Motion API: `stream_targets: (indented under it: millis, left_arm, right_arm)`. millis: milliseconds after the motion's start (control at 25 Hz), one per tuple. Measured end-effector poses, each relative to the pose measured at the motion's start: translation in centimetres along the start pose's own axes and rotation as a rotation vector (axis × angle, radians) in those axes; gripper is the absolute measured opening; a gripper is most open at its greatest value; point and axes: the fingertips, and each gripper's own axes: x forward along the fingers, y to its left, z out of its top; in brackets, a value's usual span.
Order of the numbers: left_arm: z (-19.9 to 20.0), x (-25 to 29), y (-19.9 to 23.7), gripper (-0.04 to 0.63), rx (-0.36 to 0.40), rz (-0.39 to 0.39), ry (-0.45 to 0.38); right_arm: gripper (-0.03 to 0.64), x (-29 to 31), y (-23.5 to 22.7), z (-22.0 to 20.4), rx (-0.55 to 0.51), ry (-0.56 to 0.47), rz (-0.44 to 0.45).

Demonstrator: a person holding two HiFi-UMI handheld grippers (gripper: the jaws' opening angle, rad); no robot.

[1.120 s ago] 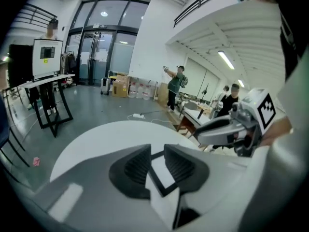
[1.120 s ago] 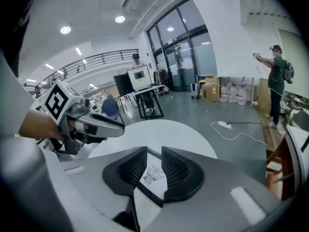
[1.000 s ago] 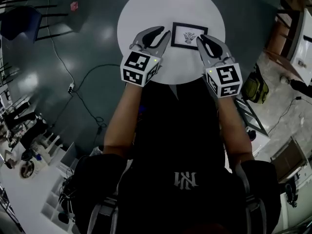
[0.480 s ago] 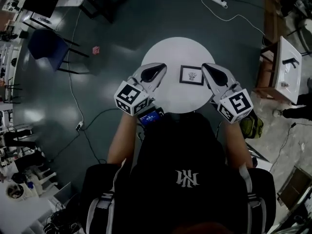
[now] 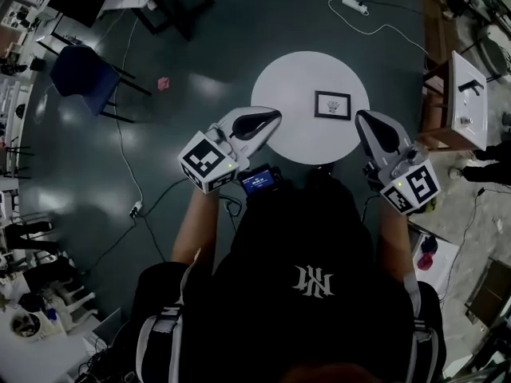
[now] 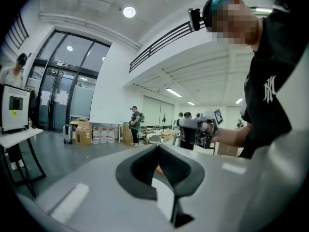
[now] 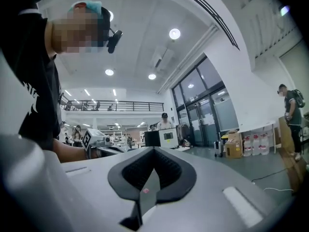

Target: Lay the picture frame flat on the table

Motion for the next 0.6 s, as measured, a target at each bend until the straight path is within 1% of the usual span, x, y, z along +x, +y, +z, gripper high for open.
stream_targets:
  millis: [120,240,360,440,520,600]
  left_arm:
    - [-0.2,-3.4,-1.5,0.003,-0.016,-0.025,-0.002]
    - [-0.6,-4.5,-2.5,0.003,-0.053,-0.051,-0.014]
    - [-1.7,-4.7,-4.0,0.003,-0.085,-0.094,-0.009]
    - [-2.9,-5.0,-5.5,0.003,-0.096,-0.145,0.014]
    - [-4.0,-5.3,-7.5,0.003,-0.071,-0.196,0.05]
    - [-4.3,-5.2,-9.1,0.003,-0.034,-0.22,0.067]
  right_arm:
    - [0.0,-0.7,4.5,0.2,-0.011,-0.023,0.025]
    - [0.0,-1.4,7.6,0.1,-0.036,-0.005,0.059]
    - [0.0,-2.9,9.3,-0.5,-0.033,0.019,0.045]
    - [0.0,-3.7,10.2,-1.2,-0.025,0.04,0.019]
    - [0.0,-4.5,11.1,-1.9,-0.017,0.059,0.001]
    - [0.0,-5.4,11.9,-2.2,-0.011,0.062,0.002]
